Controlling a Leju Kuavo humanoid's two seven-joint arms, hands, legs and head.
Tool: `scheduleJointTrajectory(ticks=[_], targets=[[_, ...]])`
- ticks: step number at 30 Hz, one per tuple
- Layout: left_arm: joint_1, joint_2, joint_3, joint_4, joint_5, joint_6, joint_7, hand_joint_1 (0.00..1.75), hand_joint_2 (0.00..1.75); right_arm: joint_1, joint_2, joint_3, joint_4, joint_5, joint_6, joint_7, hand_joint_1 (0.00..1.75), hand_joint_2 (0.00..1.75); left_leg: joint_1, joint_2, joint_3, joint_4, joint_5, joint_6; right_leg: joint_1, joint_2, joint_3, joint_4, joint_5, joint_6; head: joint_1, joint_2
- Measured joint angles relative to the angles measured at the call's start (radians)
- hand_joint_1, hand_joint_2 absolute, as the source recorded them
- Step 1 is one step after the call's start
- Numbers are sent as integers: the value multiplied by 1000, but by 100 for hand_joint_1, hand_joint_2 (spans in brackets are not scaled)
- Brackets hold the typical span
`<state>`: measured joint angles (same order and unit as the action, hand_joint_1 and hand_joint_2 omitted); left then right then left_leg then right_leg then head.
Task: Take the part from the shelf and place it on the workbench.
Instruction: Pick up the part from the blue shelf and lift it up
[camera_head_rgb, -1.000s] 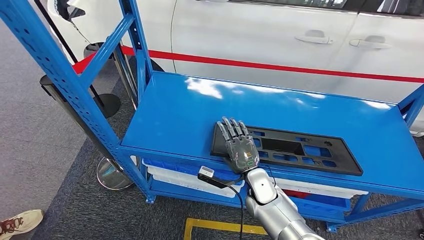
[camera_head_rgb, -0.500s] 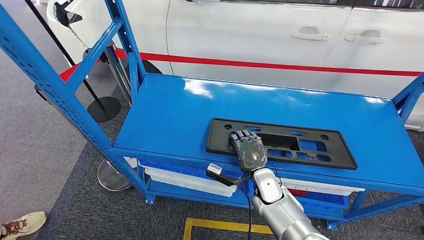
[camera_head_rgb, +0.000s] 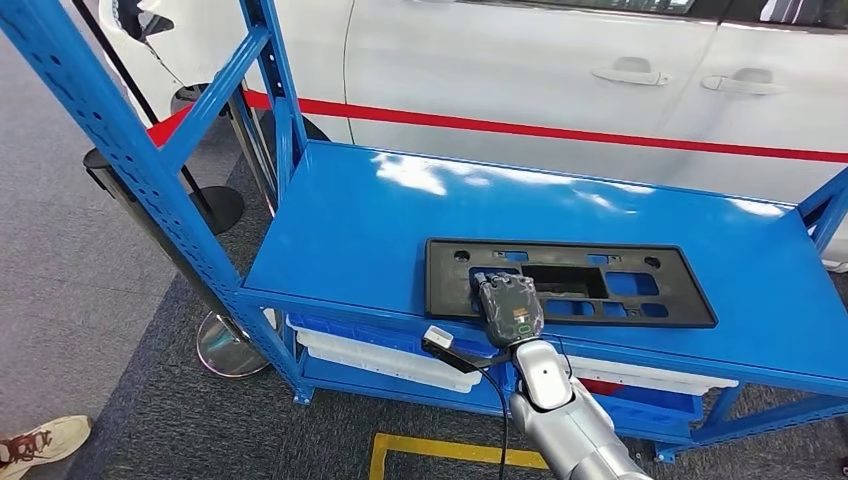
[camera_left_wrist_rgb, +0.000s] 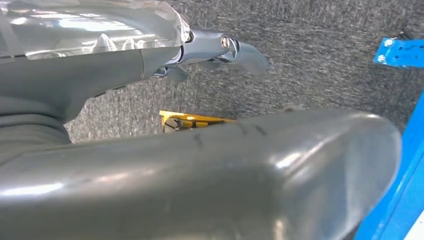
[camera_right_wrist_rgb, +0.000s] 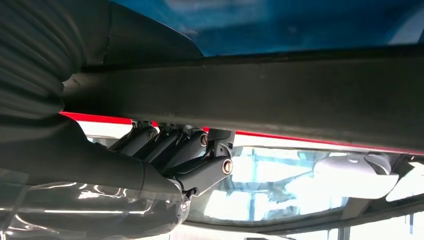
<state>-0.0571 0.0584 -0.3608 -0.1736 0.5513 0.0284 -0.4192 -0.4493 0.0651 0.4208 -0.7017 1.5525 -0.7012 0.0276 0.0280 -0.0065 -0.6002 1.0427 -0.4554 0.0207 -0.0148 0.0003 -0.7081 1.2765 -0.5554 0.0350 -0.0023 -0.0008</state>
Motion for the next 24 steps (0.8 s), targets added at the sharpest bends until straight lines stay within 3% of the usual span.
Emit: scheduleJointTrajectory(ticks=[2,4,6,8,10,12,13,14,15,17,19,21,24], targets=[[-1,0,0,0,-1,-5,-15,0,175,0,-1,-2,-2,-1,0,0,169,175,0,-1,3,-1,-1,-3,0,0,64,-135,71,-7,0,0],[-1,0,0,0,-5,-7,-34,0,175,0,-2,-5,-7,-3,0,-1,169,175,-2,-2,4,-3,-1,-13,6,1,109,-234,102,-16,-1,0],[-2,1,0,0,-7,-2,-43,0,175,3,-5,-10,-13,-7,0,-7,169,175,-3,-2,5,-10,3,-27,12,3,114,-254,102,-23,-1,0],[-1,2,0,0,-6,5,-43,0,175,8,-7,-15,-23,-14,0,-16,169,175,-2,-1,2,-5,-5,-37,8,3,119,-266,109,-37,-1,0],[-1,4,0,0,-4,8,-44,0,175,10,-8,-19,-31,-18,0,-21,169,175,-3,0,-30,73,-54,-40,6,0,125,-278,115,-50,-2,0],[-1,6,0,0,-1,10,-44,0,175,14,-8,-22,-34,-19,0,-22,169,175,-4,1,-90,209,-119,-41,12,-1,126,-278,114,-57,-2,0],[0,6,0,0,0,11,-44,0,175,17,-9,-23,-34,-19,0,-23,169,175,-4,1,-113,259,-134,-42,14,-2,126,-277,113,-58,-2,0],[1,6,0,0,1,12,-44,0,175,20,-9,-24,-34,-19,0,-25,169,175,-3,1,-118,272,-129,-43,16,-2,126,-274,111,-59,-2,0],[2,7,0,0,1,11,-44,0,175,21,-9,-25,-35,-20,0,-27,169,175,-3,1,-106,246,-106,-43,17,-1,126,-271,109,-59,-2,0],[1,9,0,0,9,1,-50,0,175,23,-9,-27,-39,-28,0,-39,169,175,-3,3,-40,116,-45,-40,16,0,126,-259,102,-55,-2,0],[1,10,4,0,31,-31,-60,0,175,28,-9,-35,-61,-60,0,-76,169,175,-6,3,4,27,-20,-34,19,1,119,-244,93,-46,-2,0],[4,11,14,0,59,-75,-74,0,175,38,-10,-49,-104,-124,0,-151,169,175,-10,2,5,16,-21,-25,22,3,112,-237,92,-39,-1,0],[12,12,31,0,84,-113,-110,0,175,63,-10,-72,-200,-336,2,-351,169,175,-6,2,4,11,-16,-10,19,3,104,-217,75,-26,0,0]])
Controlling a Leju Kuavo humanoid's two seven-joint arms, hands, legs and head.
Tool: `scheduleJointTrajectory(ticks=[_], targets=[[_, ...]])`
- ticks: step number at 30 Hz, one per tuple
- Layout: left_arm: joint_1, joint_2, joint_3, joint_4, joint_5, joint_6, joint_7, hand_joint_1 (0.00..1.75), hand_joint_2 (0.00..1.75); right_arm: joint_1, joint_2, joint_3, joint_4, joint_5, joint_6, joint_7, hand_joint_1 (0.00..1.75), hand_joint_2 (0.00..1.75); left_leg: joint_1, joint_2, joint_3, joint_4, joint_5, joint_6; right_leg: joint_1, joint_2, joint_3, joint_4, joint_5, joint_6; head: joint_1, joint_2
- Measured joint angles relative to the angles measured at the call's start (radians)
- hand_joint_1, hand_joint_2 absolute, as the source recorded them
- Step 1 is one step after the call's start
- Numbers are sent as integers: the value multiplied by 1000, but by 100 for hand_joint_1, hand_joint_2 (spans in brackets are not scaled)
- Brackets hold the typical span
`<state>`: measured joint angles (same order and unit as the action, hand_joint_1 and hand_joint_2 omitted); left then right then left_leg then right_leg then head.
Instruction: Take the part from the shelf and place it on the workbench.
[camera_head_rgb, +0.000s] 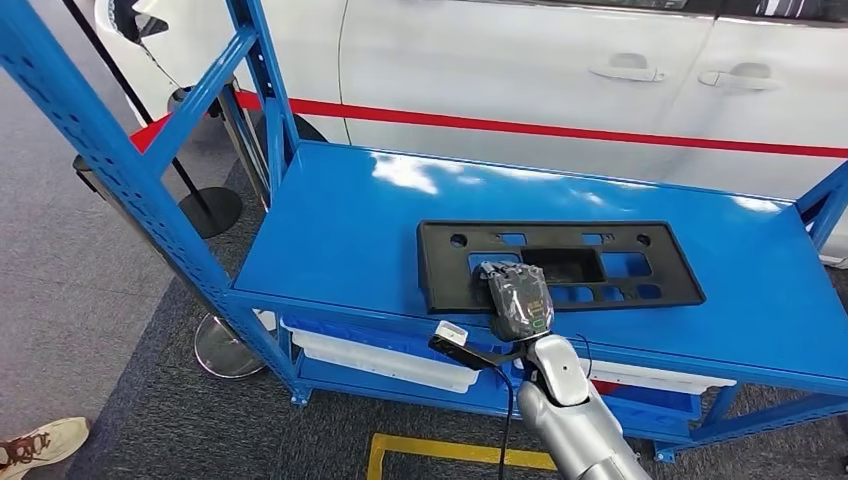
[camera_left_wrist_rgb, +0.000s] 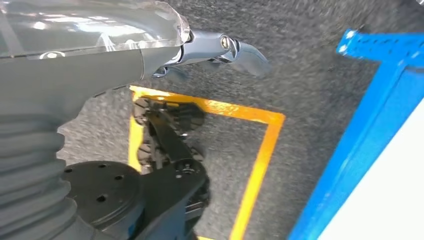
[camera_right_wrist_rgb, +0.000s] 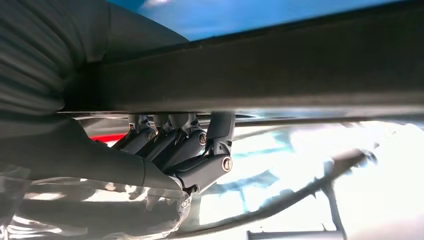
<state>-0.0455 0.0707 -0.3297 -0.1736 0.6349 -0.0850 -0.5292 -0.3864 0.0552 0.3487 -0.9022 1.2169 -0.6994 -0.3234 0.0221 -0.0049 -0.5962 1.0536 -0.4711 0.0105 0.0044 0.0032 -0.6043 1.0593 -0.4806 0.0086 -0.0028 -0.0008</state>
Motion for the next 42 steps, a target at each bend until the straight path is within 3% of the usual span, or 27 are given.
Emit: scheduleJointTrajectory(ticks=[2,4,5,6,7,9,11,14,16,19,20,21,22,24,26,29,31,34,35,36,37,40,42], targets=[[1,1,10,0,6,-4,-31,0,175,19,-7,-8,-113,-264,22,-173,169,175,3,1,0,-2,2,7,-4,-1,-39,88,-55,12,2,0],[1,4,18,0,7,2,-55,0,175,40,-24,-5,-261,-525,74,-291,169,175,3,1,0,-2,1,10,-9,-1,-101,217,-112,20,2,0],[2,5,21,0,8,6,-62,0,175,53,-35,-1,-337,-620,106,-319,169,175,3,1,1,-2,1,10,-11,-2,-121,256,-119,21,2,0],[2,7,23,0,8,10,-66,0,175,67,-49,4,-415,-703,139,-338,169,175,2,0,2,-2,0,11,-11,-2,-124,258,-106,20,2,0],[2,7,25,0,7,16,-69,0,175,79,-63,10,-494,-776,173,-353,169,175,2,-2,3,-2,-1,11,-11,-2,-109,222,-76,17,3,0],[2,7,26,0,4,27,-72,0,175,90,-90,22,-639,-892,234,-368,169,175,0,-4,6,-3,-3,8,-6,-1,-43,83,-6,3,2,0],[-1,6,27,0,2,36,-72,0,175,91,-106,32,-749,-958,282,-373,169,175,-1,-4,6,-5,-3,2,3,-1,-1,-12,23,-9,2,0],[-5,6,28,0,0,41,-72,0,175,104,-123,49,-857,-983,307,-375,169,175,-1,-3,9,-13,-2,-14,4,-3,8,-37,27,-18,2,0],[-6,5,28,0,-1,41,-72,0,175,107,-131,54,-908,-985,308,-377,169,175,-3,-2,1,15,-26,-21,-2,-6,20,-55,34,-27,2,0],[-6,6,28,0,-2,42,-72,0,175,112,-139,58,-950,-993,311,-379,169,175,-3,-1,-74,184,-112,-25,-3,-9,27,-62,35,-36,1,0],[-6,6,28,0,-3,43,-73,0,175,113,-143,61,-961,-1005,317,-379,169,175,-3,-1,-100,236,-128,-26,-2,-8,27,-61,35,-37,1,0],[-6,6,28,0,-3,45,-74,0,175,114,-147,65,-974,-1028,329,-379,169,175,-3,0,-110,254,-123,-27,-1,-7,27,-59,33,-37,1,0],[-7,6,28,0,-4,47,-75,0,175,114,-152,69,-988,-1060,351,-379,169,175,-3,0,-99,229,-99,-27,-1,-5,27,-56,32,-36,1,0],[-10,6,28,0,-5,51,-81,0,175,113,-157,72,-1017,-1141,423,-379,169,175,-3,0,-39,102,-31,-23,-1,-3,27,-45,24,-31,1,0],[-13,6,29,0,-6,58,-86,0,175,113,-156,64,-1041,-1243,557,-379,169,175,-5,0,3,11,-2,-15,2,-3,22,-30,16,-22,2,0],[-13,5,29,0,-6,64,-93,0,175,112,-146,24,-1052,-1413,810,-376,169,175,-9,-2,6,-6,-1,-2,3,-3,16,-24,14,-10,2,0],[-13,4,30,0,-5,67,-94,0,175,106,-142,1,-1042,-1524,936,-361,169,175,-5,0,7,-12,8,9,0,-2,7,0,-9,2,3,0],[-14,3,35,0,-2,78,-85,0,175,88,-141,-5,-1006,-1642,1053,-308,169,175,-3,2,2,-14,17,19,-10,-3,-60,162,-106,21,3,0],[-13,3,36,0,-1,82,-78,0,175,85,-141,-4,-993,-1666,1077,-290,169,175,-3,2,-2,-14,18,19,-14,-3,-83,218,-128,25,3,0],[-12,3,37,0,0,87,-71,0,175,84,-141,-3,-981,-1685,1094,-274,169,175,-3,1,-4,-13,20,19,-17,-3,-93,246,-133,28,3,0],[-11,3,37,0,0,91,-62,0,175,81,-141,-1,-969,-1701,1109,-258,169,175,-3,1,-6,-13,21,18,-19,-3,-83,233,-117,29,3,0],[-9,2,40,0,5,105,-33,0,175,64,-141,13,-944,-1723,1134,-221,169,175,-3,-2,-9,-12,27,10,-18,-2,22,41,-26,20,3,0],[-9,1,43,0,7,115,-20,0,175,58,-141,25,-928,-1722,1145,-216,169,175,-3,-2,-15,-12,35,-1,-11,0,54,-32,-6,11,3,0]])
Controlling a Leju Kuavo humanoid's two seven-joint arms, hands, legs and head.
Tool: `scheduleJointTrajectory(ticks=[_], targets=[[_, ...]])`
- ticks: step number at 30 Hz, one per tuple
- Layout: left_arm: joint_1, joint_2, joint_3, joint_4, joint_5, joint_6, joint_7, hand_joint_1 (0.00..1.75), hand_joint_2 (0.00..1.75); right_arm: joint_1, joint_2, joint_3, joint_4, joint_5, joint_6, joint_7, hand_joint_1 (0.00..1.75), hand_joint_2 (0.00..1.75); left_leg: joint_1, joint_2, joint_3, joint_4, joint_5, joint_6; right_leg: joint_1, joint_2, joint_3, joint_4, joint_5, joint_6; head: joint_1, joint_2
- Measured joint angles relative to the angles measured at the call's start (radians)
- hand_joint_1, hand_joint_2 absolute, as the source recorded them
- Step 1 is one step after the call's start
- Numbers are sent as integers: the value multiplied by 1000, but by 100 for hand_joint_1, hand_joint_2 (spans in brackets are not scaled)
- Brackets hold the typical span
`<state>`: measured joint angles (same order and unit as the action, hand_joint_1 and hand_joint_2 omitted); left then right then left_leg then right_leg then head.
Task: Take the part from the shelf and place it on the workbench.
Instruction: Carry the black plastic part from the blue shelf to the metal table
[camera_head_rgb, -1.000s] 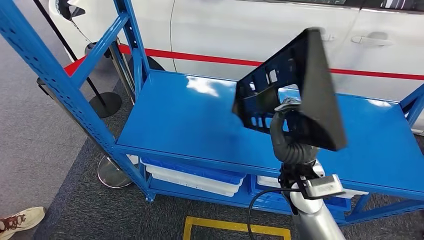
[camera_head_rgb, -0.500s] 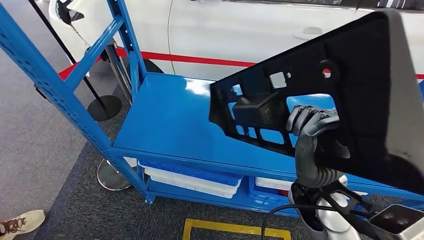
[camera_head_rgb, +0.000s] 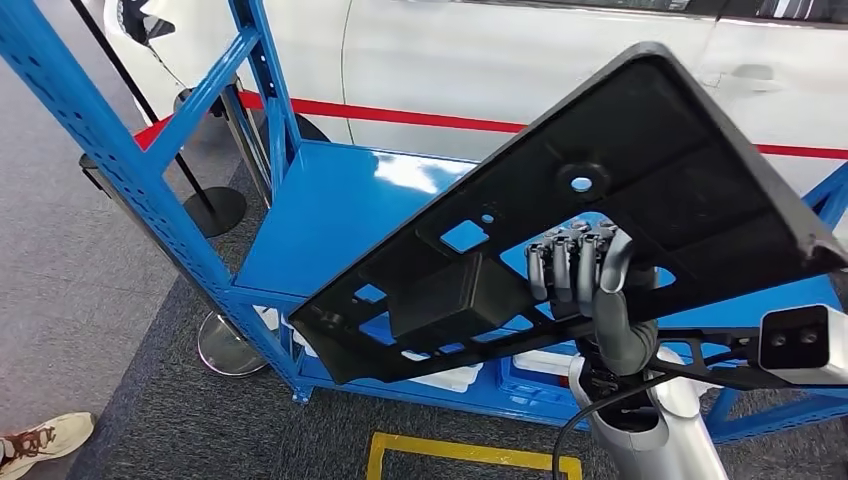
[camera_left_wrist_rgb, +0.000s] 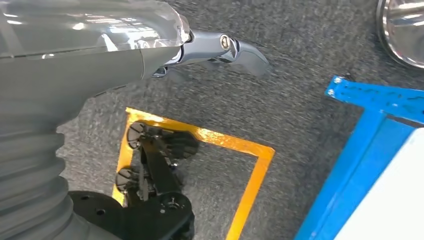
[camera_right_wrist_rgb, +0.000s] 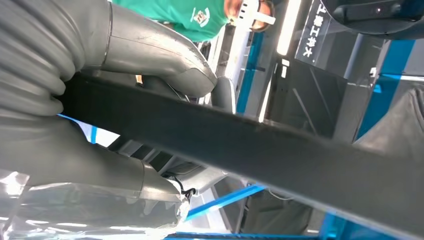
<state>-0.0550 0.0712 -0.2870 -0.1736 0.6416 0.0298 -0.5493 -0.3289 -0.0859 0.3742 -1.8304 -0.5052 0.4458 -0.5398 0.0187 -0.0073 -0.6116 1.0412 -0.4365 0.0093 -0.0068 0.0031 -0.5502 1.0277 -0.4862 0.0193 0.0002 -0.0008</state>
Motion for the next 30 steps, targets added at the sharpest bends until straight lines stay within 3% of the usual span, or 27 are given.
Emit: scheduleJointTrajectory(ticks=[2,4,5,8,9,10,11,13,14,15,18,19,20,23,24,25,26,28,30], targets=[[2,0,3,0,1,10,8,0,175,0,0,8,16,23,19,-23,169,175,1,-2,-5,-4,10,-15,5,0,-5,-7,7,-9,0,0],[6,1,4,1,4,18,13,0,175,-1,-1,12,29,61,33,-54,169,175,-1,-2,-16,16,-9,-26,1,-8,-9,-19,22,-22,-1,0],[7,1,5,1,6,20,14,0,175,-2,-1,14,33,79,35,-62,169,175,-2,-2,-30,50,-38,-28,-1,-14,-13,-25,31,-29,-2,0],[7,1,8,2,7,22,16,0,175,-3,0,17,44,110,30,-60,169,175,-2,0,-89,227,-156,-29,3,-31,-39,-23,49,-41,-5,0],[7,1,9,2,7,23,16,0,175,-3,0,19,47,114,26,-57,169,175,-2,1,-93,262,-173,-30,4,-38,-51,-18,54,-41,-5,0],[7,1,9,2,6,23,16,0,175,-4,0,20,49,116,23,-56,169,175,-2,2,-80,262,-172,-30,5,-46,-63,-12,58,-40,-5,0],[8,1,10,2,6,24,16,0,175,-5,0,21,51,117,20,-55,169,175,-1,5,-46,223,-155,-31,5,-54,-74,-4,62,-38,-5,0],[6,1,10,2,4,26,16,0,175,-8,0,23,52,117,16,-53,169,175,-1,26,41,93,-119,-32,5,-70,-95,14,67,-32,-5,0],[4,1,10,2,2,28,16,0,175,-10,1,24,52,117,14,-52,169,175,-2,35,68,44,-106,-29,6,-77,-103,23,69,-28,-5,0],[3,0,10,2,1,29,15,0,175,-11,1,25,52,117,13,-52,169,175,-4,39,77,18,-100,-23,8,-84,-108,29,73,-24,-4,0],[8,-1,10,2,0,31,15,0,175,-12,2,27,52,116,11,-50,169,175,-8,24,62,13,-78,0,7,-97,-112,27,89,-7,-3,0],[10,-1,10,2,0,31,15,0,175,-12,2,29,53,116,11,-49,169,175,-8,20,56,12,-68,7,4,-90,-116,31,81,0,-3,0],[11,-1,10,2,0,31,15,0,175,-12,3,30,53,116,11,-48,169,175,-6,15,46,11,-57,13,1,-74,-123,47,55,6,-3,0],[8,-1,10,2,-1,33,15,0,175,-11,3,32,54,118,6,-48,169,175,-5,0,4,10,-20,25,-4,-20,-162,199,-89,18,-2,0],[8,-1,10,2,-1,34,15,0,175,-10,3,32,55,122,1,-51,169,175,-6,-6,-12,10,-9,25,-4,-13,-168,254,-119,18,-2,0],[8,-1,10,2,-1,35,15,0,175,-8,3,33,55,126,-4,-56,169,175,-8,-10,-26,10,2,25,-4,-10,-162,283,-125,16,-2,0],[9,-1,10,2,0,36,16,0,175,-6,3,33,55,131,-11,-61,169,175,-9,-15,-39,11,13,25,-2,-9,-139,279,-111,11,-2,0],[10,-2,10,2,0,39,20,0,175,-5,3,34,54,139,-21,-72,169,175,-11,-23,-60,11,32,22,7,-1,-47,178,-63,-8,-3,0],[9,-4,10,2,1,40,23,0,175,-5,3,36,46,143,-30,-79,169,175,-11,-29,-72,8,51,15,16,9,50,40,-58,-30,-3,0]])
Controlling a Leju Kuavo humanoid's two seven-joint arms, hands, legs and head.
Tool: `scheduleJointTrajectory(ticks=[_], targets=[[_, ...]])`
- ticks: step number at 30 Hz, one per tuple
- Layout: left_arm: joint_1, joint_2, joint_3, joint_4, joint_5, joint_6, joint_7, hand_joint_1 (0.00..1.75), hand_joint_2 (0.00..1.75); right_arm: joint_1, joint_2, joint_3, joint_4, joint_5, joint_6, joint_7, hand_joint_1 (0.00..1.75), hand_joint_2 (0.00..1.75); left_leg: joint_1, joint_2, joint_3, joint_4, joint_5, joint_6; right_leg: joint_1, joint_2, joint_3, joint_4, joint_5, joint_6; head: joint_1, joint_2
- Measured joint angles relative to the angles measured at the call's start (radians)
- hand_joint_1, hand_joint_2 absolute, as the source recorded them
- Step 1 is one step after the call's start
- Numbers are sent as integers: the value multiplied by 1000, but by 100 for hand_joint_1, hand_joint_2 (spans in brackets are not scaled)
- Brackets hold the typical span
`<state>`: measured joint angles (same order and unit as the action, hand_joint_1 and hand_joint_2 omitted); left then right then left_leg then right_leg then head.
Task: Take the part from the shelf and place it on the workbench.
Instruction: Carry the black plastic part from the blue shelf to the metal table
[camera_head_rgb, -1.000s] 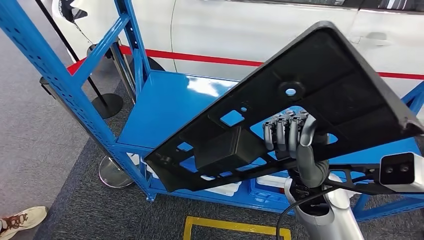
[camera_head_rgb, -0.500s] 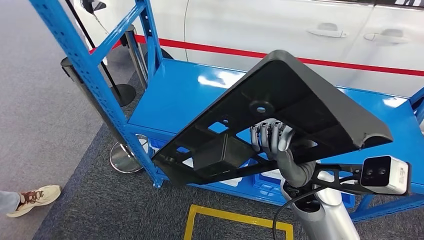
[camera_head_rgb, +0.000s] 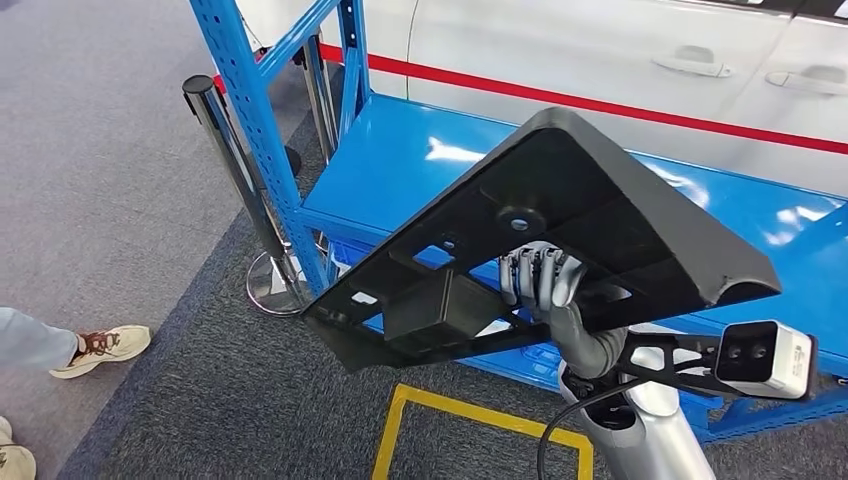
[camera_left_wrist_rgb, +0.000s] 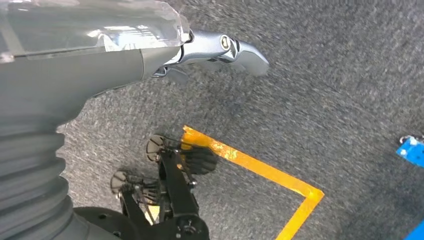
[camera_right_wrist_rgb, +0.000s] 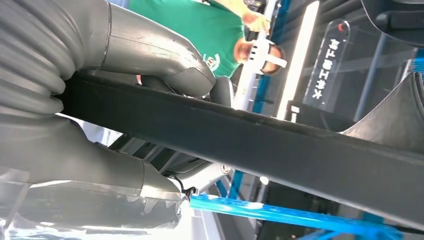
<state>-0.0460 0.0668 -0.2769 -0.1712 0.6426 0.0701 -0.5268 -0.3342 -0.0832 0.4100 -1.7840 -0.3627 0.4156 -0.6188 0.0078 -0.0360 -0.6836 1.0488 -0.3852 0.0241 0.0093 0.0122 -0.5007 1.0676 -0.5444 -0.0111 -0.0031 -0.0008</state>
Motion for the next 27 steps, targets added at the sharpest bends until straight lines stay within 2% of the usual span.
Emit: scheduleJointTrajectory(ticks=[1,2,4,5,6,8,9,10,11,12,13,14,15,16,17,18,19,20,21,23,24,25,26,27], targets=[[0,-1,0,0,0,1,1,0,175,-1,0,1,-4,0,-5,-1,169,175,3,-1,-1,-4,10,-6,4,4,24,-41,-4,-7,0,0],[0,-2,0,0,1,2,2,0,175,-3,0,2,-7,-2,-11,0,169,175,5,-3,-2,-11,21,-12,8,5,33,-64,-6,-11,0,0],[2,-1,0,0,1,6,3,0,175,-6,1,4,-8,-5,-24,1,169,175,6,-3,-4,-22,35,-24,8,-3,25,-81,22,-14,0,0],[3,-1,0,1,0,8,3,0,175,-8,1,6,-8,-7,-30,3,169,175,3,2,-11,-14,19,-28,6,-8,18,-91,38,-17,0,0],[3,-1,0,1,-1,10,3,0,175,-10,2,8,-8,-10,-36,4,169,175,2,8,-21,11,-18,-30,3,-13,8,-99,55,-20,-1,0],[1,-1,0,1,-2,10,3,0,175,-12,3,11,-8,-13,-45,6,169,175,3,20,-44,116,-122,-34,1,-21,-24,-97,81,-24,-3,0],[1,-1,0,1,-3,11,3,0,175,-13,3,12,-8,-14,-48,6,169,175,5,23,-52,179,-155,-38,1,-25,-44,-90,91,-24,-3,0],[1,0,0,1,-3,11,3,0,175,-12,3,13,-8,-14,-50,7,169,175,6,25,-51,228,-161,-42,1,-29,-65,-81,101,-22,-3,0],[0,0,0,1,-3,11,3,0,175,-12,3,13,-8,-15,-52,7,169,175,8,27,-39,252,-142,-46,0,-33,-88,-70,110,-19,-3,0],[0,0,0,1,-3,11,3,0,175,-12,3,13,-8,-15,-53,7,169,175,11,29,-11,244,-112,-50,-2,-36,-113,-57,118,-15,-3,0],[-1,0,0,1,-3,11,3,0,175,-11,3,14,-8,-15,-54,6,169,175,14,31,31,204,-94,-54,-3,-39,-136,-42,125,-10,-3,0],[-3,-1,0,1,-3,11,3,0,175,-11,3,14,-8,-16,-54,6,169,175,16,33,78,148,-100,-58,-3,-40,-155,-28,131,-5,-4,0],[-4,-1,0,1,-3,11,3,0,175,-10,3,14,-9,-16,-53,6,169,175,14,33,118,92,-118,-54,-3,-42,-168,-16,135,0,-3,0],[-5,-2,0,0,-3,11,3,0,175,-10,3,14,-10,-17,-53,5,169,175,13,32,143,49,-142,-48,-1,-44,-176,-7,140,5,-2,0],[-6,-2,0,0,-3,11,3,0,175,-9,3,15,-11,-18,-53,4,169,175,9,31,154,26,-155,-39,-1,-45,-179,-4,147,10,-1,0],[-5,-1,0,0,-3,11,3,0,175,-8,3,15,-11,-18,-53,4,169,175,6,29,152,15,-152,-26,-2,-46,-180,-4,156,15,0,0],[-4,-2,0,1,-3,11,3,0,175,-6,3,16,-11,-19,-53,4,169,175,7,31,146,11,-143,-18,-4,-44,-184,-3,159,20,-1,0],[-4,-2,0,1,-3,11,3,0,175,-4,3,17,-11,-20,-53,4,169,175,7,32,136,10,-131,-9,-7,-39,-190,3,145,27,0,0],[-4,-2,0,1,-3,11,3,0,175,-2,3,17,-11,-20,-53,4,169,175,9,34,123,7,-116,-2,-10,-32,-199,25,110,34,1,0],[-5,-2,0,1,-3,12,2,0,175,0,3,18,-11,-21,-53,4,169,175,10,35,91,6,-87,4,-14,-22,-220,113,1,44,3,0],[-5,-2,0,1,-4,12,1,0,175,2,3,18,-11,-21,-54,4,169,175,10,35,71,7,-71,5,-16,-21,-227,173,-43,48,3,0],[-5,-2,0,1,-4,13,0,0,175,3,2,18,-10,-21,-55,3,169,175,9,35,51,7,-56,4,-16,-20,-226,220,-59,49,3,0],[-4,-2,0,1,-4,13,0,0,175,4,2,18,-10,-21,-56,3,169,175,9,35,31,8,-42,3,-16,-20,-213,248,-52,48,3,0],[-4,-2,0,1,-4,13,0,0,175,5,2,18,-9,-21,-57,2,169,175,8,35,12,8,-28,2,-15,-19,-185,243,-26,45,3,0]])
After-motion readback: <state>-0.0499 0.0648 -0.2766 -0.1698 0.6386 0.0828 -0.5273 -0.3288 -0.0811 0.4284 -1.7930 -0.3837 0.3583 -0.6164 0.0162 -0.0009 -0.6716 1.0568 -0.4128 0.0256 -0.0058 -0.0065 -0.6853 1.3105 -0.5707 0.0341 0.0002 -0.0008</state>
